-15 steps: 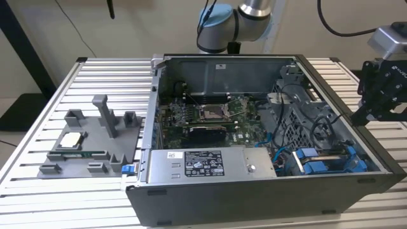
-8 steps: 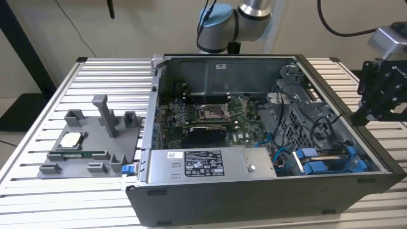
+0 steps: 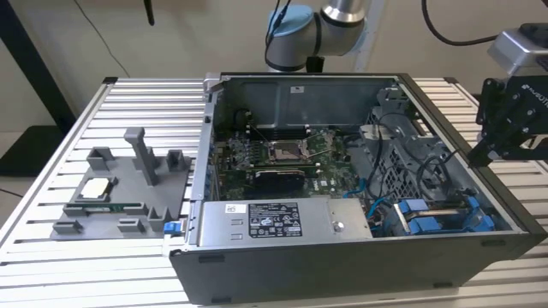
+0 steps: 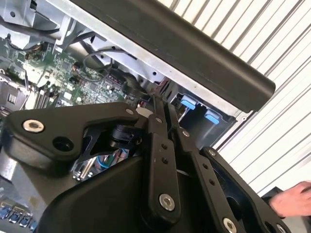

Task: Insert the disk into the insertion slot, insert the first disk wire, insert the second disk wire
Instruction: 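Insert the second disk wire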

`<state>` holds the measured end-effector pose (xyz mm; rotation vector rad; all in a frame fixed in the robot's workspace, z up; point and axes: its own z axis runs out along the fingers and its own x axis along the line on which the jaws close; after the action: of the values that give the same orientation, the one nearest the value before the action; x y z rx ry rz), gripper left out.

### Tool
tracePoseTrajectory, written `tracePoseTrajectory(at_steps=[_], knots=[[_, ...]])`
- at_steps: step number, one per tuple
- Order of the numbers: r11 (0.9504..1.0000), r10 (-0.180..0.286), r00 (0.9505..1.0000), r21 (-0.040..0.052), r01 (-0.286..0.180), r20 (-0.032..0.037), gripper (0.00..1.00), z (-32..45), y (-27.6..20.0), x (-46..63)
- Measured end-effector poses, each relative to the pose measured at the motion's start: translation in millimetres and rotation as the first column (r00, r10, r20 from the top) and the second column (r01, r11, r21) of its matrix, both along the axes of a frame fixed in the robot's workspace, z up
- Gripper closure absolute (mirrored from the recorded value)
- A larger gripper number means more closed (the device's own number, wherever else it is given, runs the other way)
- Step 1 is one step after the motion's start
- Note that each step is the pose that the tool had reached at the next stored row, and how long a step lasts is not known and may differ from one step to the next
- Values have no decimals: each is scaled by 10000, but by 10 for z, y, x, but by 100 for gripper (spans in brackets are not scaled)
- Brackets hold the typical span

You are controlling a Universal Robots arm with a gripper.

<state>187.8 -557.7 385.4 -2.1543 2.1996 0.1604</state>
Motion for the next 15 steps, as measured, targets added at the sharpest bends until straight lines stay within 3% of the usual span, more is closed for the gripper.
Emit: tracePoseTrajectory(at_steps=[15], knots=[[10000, -2, 10000, -26, 2, 4, 84, 2, 22, -367]])
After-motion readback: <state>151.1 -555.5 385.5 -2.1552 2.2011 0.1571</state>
